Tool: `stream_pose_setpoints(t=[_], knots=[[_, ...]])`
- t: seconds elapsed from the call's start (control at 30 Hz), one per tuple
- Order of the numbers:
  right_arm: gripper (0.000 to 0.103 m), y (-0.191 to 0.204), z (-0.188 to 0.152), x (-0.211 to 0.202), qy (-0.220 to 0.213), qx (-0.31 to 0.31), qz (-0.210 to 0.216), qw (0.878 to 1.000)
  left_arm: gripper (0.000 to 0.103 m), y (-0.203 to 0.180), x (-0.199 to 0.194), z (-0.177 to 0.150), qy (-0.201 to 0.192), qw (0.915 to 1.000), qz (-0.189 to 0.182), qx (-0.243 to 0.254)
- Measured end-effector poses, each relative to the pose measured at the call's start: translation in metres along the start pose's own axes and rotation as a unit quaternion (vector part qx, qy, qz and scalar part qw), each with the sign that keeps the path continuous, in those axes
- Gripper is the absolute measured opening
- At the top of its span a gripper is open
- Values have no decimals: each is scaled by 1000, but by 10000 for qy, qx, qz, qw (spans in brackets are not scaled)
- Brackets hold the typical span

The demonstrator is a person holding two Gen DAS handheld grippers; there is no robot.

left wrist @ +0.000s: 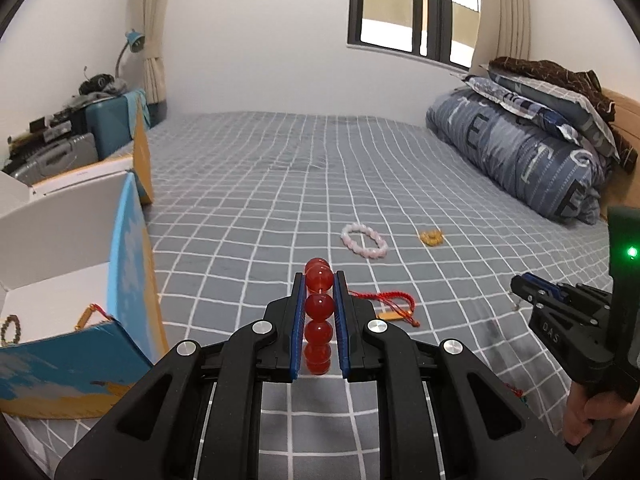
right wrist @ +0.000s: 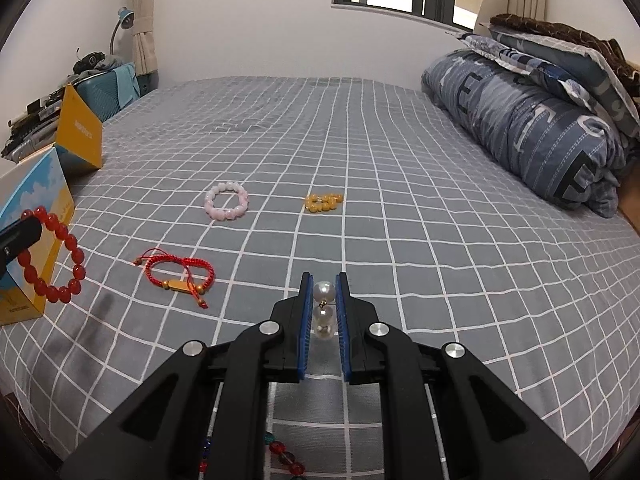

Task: Organize jewelry
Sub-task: 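Lift both held items and carry them toward the white box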

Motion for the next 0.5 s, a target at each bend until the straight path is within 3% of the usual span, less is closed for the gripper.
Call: stream_pose_setpoints(t=[0.5], knots=[[11, 15, 33, -16, 99, 89, -10, 9999, 13, 13, -3, 24, 219, 9993, 36, -289]])
Point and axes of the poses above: each gripper's, at about its wrist camera, not at the fingertips, and x roughly the way its jaws point, y to its left, z to its top, the point moved 4 cm from there along x, roughly the way its jaws point, and after that the axes turned 3 degrees about -z, right-handed, at the moved point
